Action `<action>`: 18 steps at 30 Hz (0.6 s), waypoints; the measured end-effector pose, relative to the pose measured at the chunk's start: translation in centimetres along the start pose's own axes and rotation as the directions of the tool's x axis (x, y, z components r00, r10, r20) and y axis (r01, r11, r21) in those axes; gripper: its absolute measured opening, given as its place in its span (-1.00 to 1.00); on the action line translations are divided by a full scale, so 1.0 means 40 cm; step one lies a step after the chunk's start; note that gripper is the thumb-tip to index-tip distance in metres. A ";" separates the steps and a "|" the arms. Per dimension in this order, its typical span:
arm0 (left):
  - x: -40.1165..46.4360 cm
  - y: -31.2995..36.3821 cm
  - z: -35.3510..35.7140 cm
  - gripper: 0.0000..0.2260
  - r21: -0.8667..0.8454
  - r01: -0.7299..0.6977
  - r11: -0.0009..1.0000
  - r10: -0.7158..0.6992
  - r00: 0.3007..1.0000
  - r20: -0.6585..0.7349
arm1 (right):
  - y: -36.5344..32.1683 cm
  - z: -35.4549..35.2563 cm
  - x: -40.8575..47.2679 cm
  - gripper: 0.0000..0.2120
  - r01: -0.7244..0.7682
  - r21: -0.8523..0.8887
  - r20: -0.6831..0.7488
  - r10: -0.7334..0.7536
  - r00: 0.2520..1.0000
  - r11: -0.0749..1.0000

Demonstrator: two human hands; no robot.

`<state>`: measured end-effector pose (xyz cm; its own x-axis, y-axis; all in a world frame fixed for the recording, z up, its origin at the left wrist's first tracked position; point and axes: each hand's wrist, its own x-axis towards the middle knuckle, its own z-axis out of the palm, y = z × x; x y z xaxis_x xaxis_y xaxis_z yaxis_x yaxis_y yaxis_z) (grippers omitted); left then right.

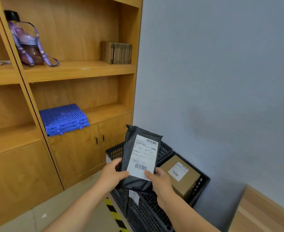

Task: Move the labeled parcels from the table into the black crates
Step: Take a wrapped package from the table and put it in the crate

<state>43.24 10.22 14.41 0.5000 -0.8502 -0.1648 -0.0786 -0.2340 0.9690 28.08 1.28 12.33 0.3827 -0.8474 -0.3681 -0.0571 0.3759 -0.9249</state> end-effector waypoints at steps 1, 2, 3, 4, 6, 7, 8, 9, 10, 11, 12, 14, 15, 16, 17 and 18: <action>0.027 -0.010 -0.011 -0.57 0.018 0.011 1.000 -0.011 1.000 -0.003 | 0.003 0.015 0.027 -0.81 -0.018 -0.002 0.006 0.018 1.000 1.000; 0.057 -0.018 -0.021 -0.56 0.036 0.023 0.999 -0.023 1.000 -0.007 | 0.004 0.031 0.057 -0.81 -0.033 -0.003 0.010 0.033 0.999 0.999; 0.089 -0.026 -0.032 -0.54 0.054 0.037 0.998 -0.037 0.999 -0.010 | 0.005 0.049 0.089 -0.81 -0.046 -0.002 0.017 0.046 0.999 0.999; 0.123 -0.034 -0.044 -0.54 0.065 0.049 0.997 -0.048 0.999 -0.019 | 0.003 0.068 0.124 -0.80 -0.056 0.000 0.028 0.056 0.998 0.998; 0.202 -0.047 -0.066 -0.54 0.095 0.066 0.993 -0.062 0.997 -0.043 | -0.003 0.105 0.199 -0.80 -0.064 0.007 0.066 0.064 0.996 0.998; 0.244 -0.051 -0.076 -0.55 0.121 0.077 0.990 -0.071 0.996 -0.053 | -0.007 0.122 0.236 -0.81 -0.070 0.010 0.085 0.069 0.994 0.997; 0.286 -0.054 -0.085 -0.56 0.147 0.089 0.985 -0.081 0.995 -0.062 | -0.013 0.139 0.272 -0.83 -0.082 0.008 0.095 0.080 0.992 0.997; 0.331 -0.056 -0.093 -0.57 0.168 0.098 0.981 -0.088 0.994 -0.068 | -0.018 0.155 0.310 -0.83 -0.095 0.009 0.096 0.093 0.991 0.995; 0.375 -0.057 -0.100 -0.58 0.183 0.103 0.978 -0.092 0.994 -0.066 | -0.022 0.169 0.350 -0.82 -0.111 0.018 0.096 0.109 0.989 0.994; 0.421 -0.056 -0.106 -0.59 0.198 0.109 0.974 -0.098 0.993 -0.061 | -0.028 0.183 0.391 -0.82 -0.129 0.036 0.097 0.125 0.987 0.991; 0.466 -0.052 -0.109 -0.59 0.209 0.112 0.972 -0.103 0.993 -0.058 | -0.035 0.194 0.431 -0.81 -0.146 0.056 0.099 0.140 0.985 0.988; 0.571 -0.050 -0.112 -0.58 0.232 0.122 0.965 -0.112 0.992 -0.053 | -0.052 0.211 0.524 -0.81 -0.189 0.082 0.090 0.182 0.979 0.978; 0.608 -0.049 -0.111 -0.58 0.246 0.129 0.961 -0.120 0.991 -0.051 | -0.061 0.215 0.552 -0.81 -0.212 0.085 0.089 0.204 0.975 0.974; 0.634 -0.043 -0.109 -0.58 0.260 0.132 0.957 -0.123 0.991 -0.051 | -0.070 0.217 0.572 -0.82 -0.229 0.081 0.081 0.223 0.971 0.970; 0.675 -0.042 -0.103 -0.59 0.273 0.136 0.952 -0.128 0.991 -0.045 | -0.078 0.217 0.604 -0.83 -0.247 0.073 0.067 0.243 0.968 0.966; 0.716 -0.043 -0.097 -0.59 0.290 0.143 0.946 -0.138 0.990 -0.037 | -0.085 0.216 0.637 -0.83 -0.268 0.056 0.055 0.265 0.963 0.962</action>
<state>61.04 -11.91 8.72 0.5376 -0.7917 -0.2903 -0.2526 -0.4796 0.8403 46.00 -18.34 6.90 0.4036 -0.6958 -0.5941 -0.1059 0.6094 -0.7858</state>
